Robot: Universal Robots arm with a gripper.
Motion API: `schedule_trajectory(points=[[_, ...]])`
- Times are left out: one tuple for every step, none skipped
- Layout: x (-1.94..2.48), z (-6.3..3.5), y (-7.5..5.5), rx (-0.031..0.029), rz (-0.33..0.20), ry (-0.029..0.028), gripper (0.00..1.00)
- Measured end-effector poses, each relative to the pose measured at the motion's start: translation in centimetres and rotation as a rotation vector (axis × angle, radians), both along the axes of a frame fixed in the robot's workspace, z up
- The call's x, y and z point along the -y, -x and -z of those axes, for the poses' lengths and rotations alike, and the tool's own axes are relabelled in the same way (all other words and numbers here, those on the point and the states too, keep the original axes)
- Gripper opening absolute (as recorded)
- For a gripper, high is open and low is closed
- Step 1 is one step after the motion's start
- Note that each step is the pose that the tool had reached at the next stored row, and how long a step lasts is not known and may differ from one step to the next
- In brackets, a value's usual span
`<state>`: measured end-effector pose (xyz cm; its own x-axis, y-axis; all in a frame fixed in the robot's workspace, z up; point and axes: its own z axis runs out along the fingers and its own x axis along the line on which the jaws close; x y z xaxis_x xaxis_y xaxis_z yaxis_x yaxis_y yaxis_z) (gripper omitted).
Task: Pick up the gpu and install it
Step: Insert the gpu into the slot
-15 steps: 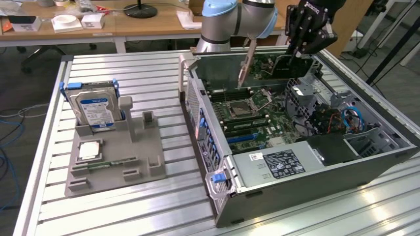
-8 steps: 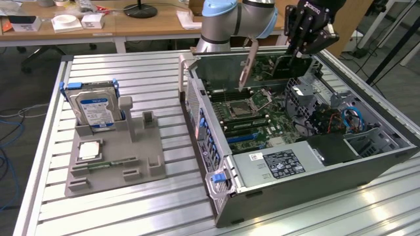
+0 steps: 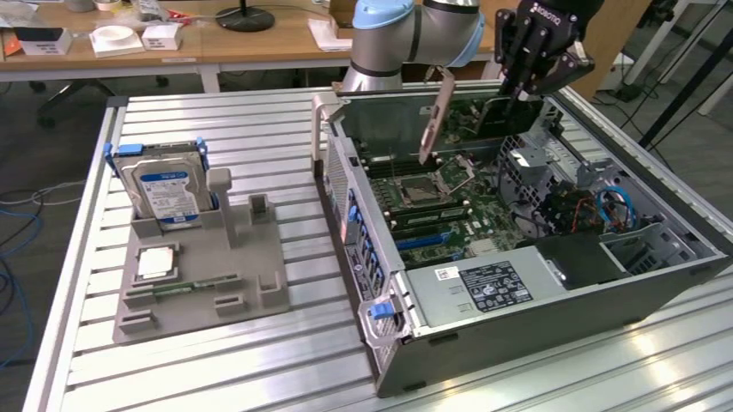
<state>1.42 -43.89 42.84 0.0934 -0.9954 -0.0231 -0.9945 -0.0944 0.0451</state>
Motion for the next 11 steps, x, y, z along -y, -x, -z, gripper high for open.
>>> schedule_trajectory(points=[[0.0,0.0,0.0,0.0,-0.004,0.0001,0.26],[0.0,0.0,0.0,0.0,-0.006,0.0001,0.26],[0.0,0.0,0.0,0.0,-0.006,0.0001,0.26],[-0.01,0.0,0.0,0.0,-0.006,0.0002,0.26],[-0.08,0.01,0.01,0.0001,-0.001,0.0001,0.26],[-0.1,0.02,0.01,0.0003,0.005,0.0001,0.26],[-0.12,0.03,0.01,0.0005,0.009,0.0001,0.26],[-0.13,0.05,0.02,0.0008,0.013,-0.0002,0.26],[-0.15,0.07,0.03,0.0015,0.016,-0.0002,0.26],[-0.17,0.09,0.03,0.0034,0.016,0.0,0.26],[-0.18,0.12,0.03,0.0062,0.016,0.0,0.26]])
